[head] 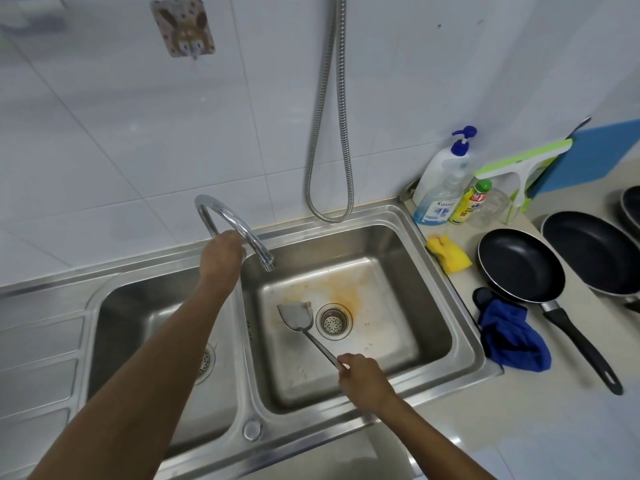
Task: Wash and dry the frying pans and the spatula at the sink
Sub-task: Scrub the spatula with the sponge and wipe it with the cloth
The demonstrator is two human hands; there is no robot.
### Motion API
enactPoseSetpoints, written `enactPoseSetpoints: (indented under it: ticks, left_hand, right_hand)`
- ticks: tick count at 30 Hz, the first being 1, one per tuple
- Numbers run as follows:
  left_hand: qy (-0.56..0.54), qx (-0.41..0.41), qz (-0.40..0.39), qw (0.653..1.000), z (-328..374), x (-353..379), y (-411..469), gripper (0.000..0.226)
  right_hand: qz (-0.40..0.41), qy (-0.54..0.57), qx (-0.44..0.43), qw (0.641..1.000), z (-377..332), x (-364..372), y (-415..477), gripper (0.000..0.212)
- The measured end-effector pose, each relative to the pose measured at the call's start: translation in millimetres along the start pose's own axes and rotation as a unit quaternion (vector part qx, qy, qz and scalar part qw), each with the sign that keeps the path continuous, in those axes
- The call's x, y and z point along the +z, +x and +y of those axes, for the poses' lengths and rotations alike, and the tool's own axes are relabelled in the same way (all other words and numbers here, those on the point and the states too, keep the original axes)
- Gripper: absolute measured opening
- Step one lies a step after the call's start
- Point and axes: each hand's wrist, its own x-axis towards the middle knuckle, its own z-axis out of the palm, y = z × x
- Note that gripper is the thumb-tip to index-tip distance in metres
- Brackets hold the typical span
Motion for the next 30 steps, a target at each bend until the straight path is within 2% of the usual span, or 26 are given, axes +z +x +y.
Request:
enactPoseSetpoints:
  ticks: [2,7,9,12,14,15,17,18,20,21,22,26,28,30]
  left_hand:
    - [0.011,-0.002,-0.011,1.0,1,0,2,0.017]
    - [-0.019,0.013,0.008,1.0,-7,15,6,0.022]
    - [-0.066,-0.021,0.013,0.998,-4,31,1,0.039]
    - [-0.083,-0.096,0.037,0.991,21,57,-27,0.064]
    - [-0.084,-0.099,0.011,0.991,47,73,-56,0.064]
    - [-0.109,-0.105,-0.029,0.988,59,85,-68,0.06]
    - [-0.195,-0.142,-0.144,0.96,83,103,-86,0.054]
    - [-0.25,-0.166,-0.211,0.93,94,108,-91,0.055]
    - [-0.388,-0.223,-0.313,0.838,116,113,-97,0.052]
    - [-0.443,-0.252,-0.329,0.795,126,113,-99,0.046]
    - [-0.472,-0.267,-0.324,0.775,134,114,-99,0.04]
    - [-0.503,-0.303,-0.271,0.763,146,117,-92,0.029]
    - [-0.518,-0.313,-0.267,0.75,144,118,-91,0.036]
    - [-0.511,-0.303,-0.282,0.753,144,115,-96,0.05]
  right_hand:
    - [-0.031,0.098,0.045,0.994,-2,-6,-1,0.036]
    - [-0.067,0.303,0.133,0.941,-8,-16,-4,0.026]
    - [-0.066,0.325,0.131,0.934,-9,-19,-2,0.025]
    - [-0.032,0.287,0.116,0.95,-12,-23,6,0.025]
    - [-0.009,0.253,0.103,0.962,-17,-26,10,0.033]
    - [0.002,0.229,0.088,0.969,-19,-27,12,0.037]
    - [0.031,0.167,0.056,0.984,-21,-30,15,0.042]
    - [0.044,0.14,0.044,0.988,-23,-32,15,0.041]
    - [0.057,0.116,0.019,0.991,-27,-36,13,0.037]
    - [0.058,0.112,0.006,0.992,-29,-38,12,0.037]
    - [0.055,0.109,-0.006,0.993,-29,-40,11,0.037]
    - [0.052,0.044,-0.069,0.995,-8,-75,27,0.025]
    - [0.152,-0.024,-0.06,0.986,21,-114,53,0.027]
    - [0.261,-0.098,-0.039,0.96,57,-159,85,0.033]
